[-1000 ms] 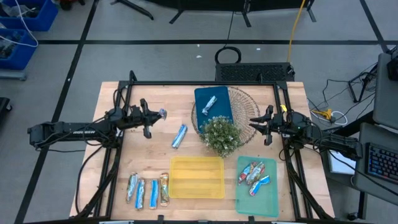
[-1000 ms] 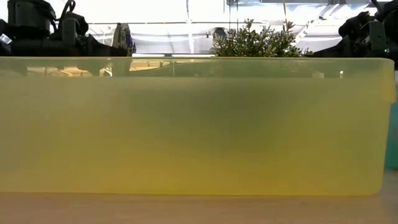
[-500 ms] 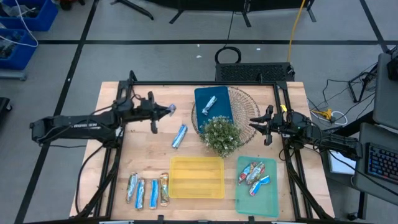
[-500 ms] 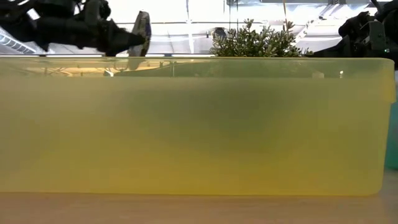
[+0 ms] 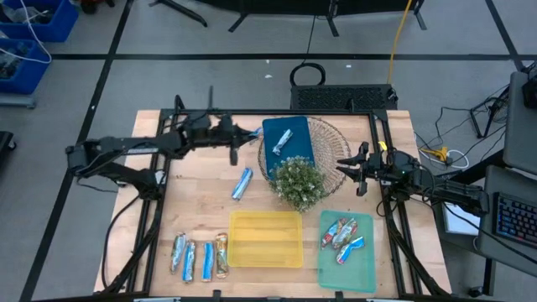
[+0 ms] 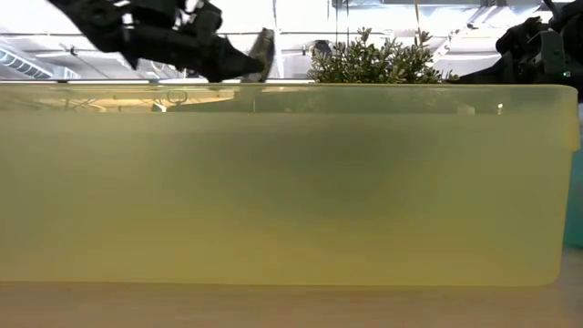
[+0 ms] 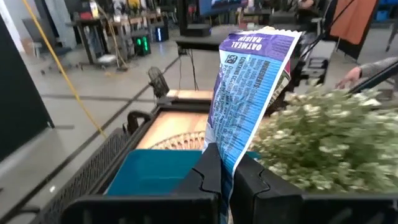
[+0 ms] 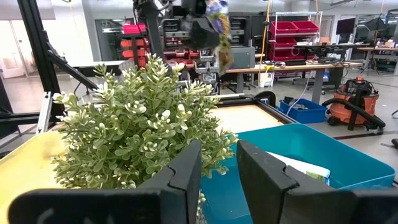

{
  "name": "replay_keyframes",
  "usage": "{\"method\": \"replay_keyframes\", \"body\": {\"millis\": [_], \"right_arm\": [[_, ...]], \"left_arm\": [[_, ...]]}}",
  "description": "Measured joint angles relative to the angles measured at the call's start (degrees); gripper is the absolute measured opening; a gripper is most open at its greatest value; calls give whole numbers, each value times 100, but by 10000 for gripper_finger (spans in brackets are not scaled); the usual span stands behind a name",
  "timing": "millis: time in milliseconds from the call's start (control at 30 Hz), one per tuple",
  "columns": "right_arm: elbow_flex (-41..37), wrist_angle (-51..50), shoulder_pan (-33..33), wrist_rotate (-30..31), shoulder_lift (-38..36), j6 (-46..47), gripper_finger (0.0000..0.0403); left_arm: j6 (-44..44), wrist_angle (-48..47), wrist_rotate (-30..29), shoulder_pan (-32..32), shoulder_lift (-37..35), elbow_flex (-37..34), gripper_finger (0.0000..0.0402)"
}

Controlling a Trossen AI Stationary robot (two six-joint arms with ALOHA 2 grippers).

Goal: Pick and place Granola Bars by type
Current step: Put the blue granola bar into the blue bin

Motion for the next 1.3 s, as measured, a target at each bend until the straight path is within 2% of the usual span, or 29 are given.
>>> {"method": "replay_keyframes", "body": {"millis": [233,633,800,1100,1300], "right_arm": [[0,0,1,0,1,0,93],[-2,0,2,0,1,0,93],[0,0,0,0,1,0,93],[0,0,2,0,1,0,93],[0,0,2,0,1,0,93]], "left_arm": [[37,-322,322,119,1100,914,8],[341,-1385,489,110,2506,2369,6],[350,-1397,796,75,3013,2604,6],[242,-1324,788,66,3624,2643,6],[220,-1363,795,36,3735,2643,6]]}}
